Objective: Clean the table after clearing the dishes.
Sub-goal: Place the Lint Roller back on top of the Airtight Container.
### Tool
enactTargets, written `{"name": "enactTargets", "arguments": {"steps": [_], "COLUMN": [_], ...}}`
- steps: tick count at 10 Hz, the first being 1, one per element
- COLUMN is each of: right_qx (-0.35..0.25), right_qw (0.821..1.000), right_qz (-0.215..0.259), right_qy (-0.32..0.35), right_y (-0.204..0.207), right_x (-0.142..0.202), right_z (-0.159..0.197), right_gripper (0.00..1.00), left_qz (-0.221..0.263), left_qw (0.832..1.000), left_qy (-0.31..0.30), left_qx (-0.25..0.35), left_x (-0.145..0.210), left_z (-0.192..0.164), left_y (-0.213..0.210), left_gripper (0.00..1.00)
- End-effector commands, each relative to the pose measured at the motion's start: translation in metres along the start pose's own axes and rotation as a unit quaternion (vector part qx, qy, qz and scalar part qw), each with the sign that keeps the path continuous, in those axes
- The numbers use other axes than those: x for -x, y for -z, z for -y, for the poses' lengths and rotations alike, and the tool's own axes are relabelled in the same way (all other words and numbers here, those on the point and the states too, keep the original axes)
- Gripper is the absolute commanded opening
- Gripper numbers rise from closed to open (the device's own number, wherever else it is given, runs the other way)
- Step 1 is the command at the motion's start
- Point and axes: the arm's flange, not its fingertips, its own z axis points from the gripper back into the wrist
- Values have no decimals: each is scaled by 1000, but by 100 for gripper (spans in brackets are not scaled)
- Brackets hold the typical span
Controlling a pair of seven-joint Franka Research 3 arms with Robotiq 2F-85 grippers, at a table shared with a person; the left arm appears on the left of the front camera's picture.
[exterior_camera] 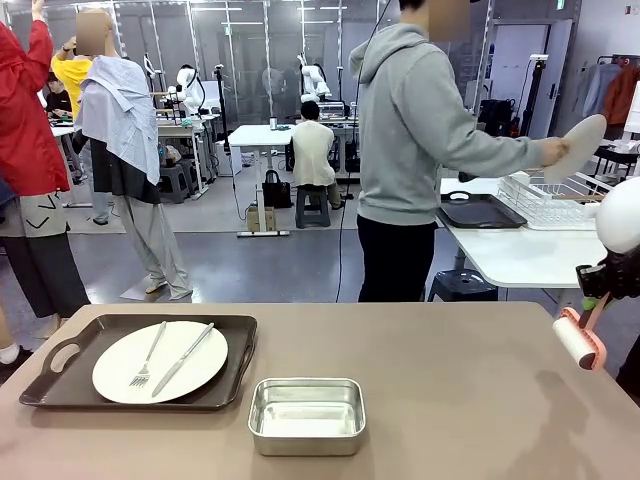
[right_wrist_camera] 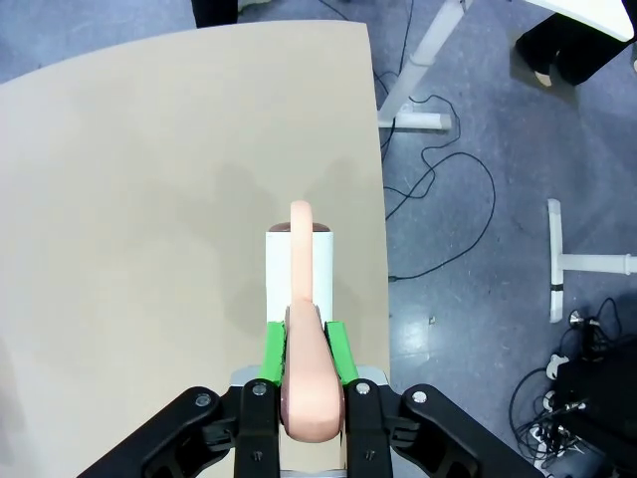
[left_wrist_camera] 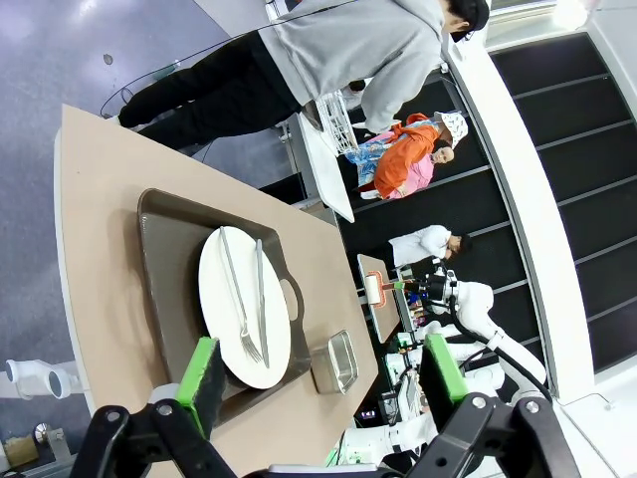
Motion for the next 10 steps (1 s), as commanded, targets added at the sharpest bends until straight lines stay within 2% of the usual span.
{"name": "enactTargets", "arguments": {"steps": [1,2,3,4,5,6,8,9,10], "right_qx": [0,0,13,-6,-32,-59,-105,-124,-136], "right_qw": [1000,1000,989,973,952,919,848,815,790], "right_qz": [6,0,76,108,121,128,124,123,108], "right_qy": [3,0,-123,-202,-280,-369,-504,-552,-588], "right_y": [-2,0,-43,-72,-90,-101,-125,-138,-138], "right_x": [-2,0,-9,-14,-4,18,57,72,83], "right_z": [-2,0,-35,-73,-119,-170,-246,-275,-301], "right_gripper": [21,21,21,21,21,21,21,21,21], "left_qz": [-1,-1,-1,-1,-1,-1,-1,-1,-1], "left_qw": [1000,1000,1000,1000,1000,1000,1000,1000,1000], "left_qy": [1,1,1,1,1,1,1,1,1], "left_qx": [-5,-5,-5,-5,-5,-5,-5,-5,-5], "left_x": [1,1,1,1,1,1,1,1,1], "left_z": [2,2,2,2,2,2,2,2,2], "left_y": [-3,-3,-3,-3,-3,-3,-3,-3,-3], "left_gripper": [100,100,100,100,100,100,100,100,100]}}
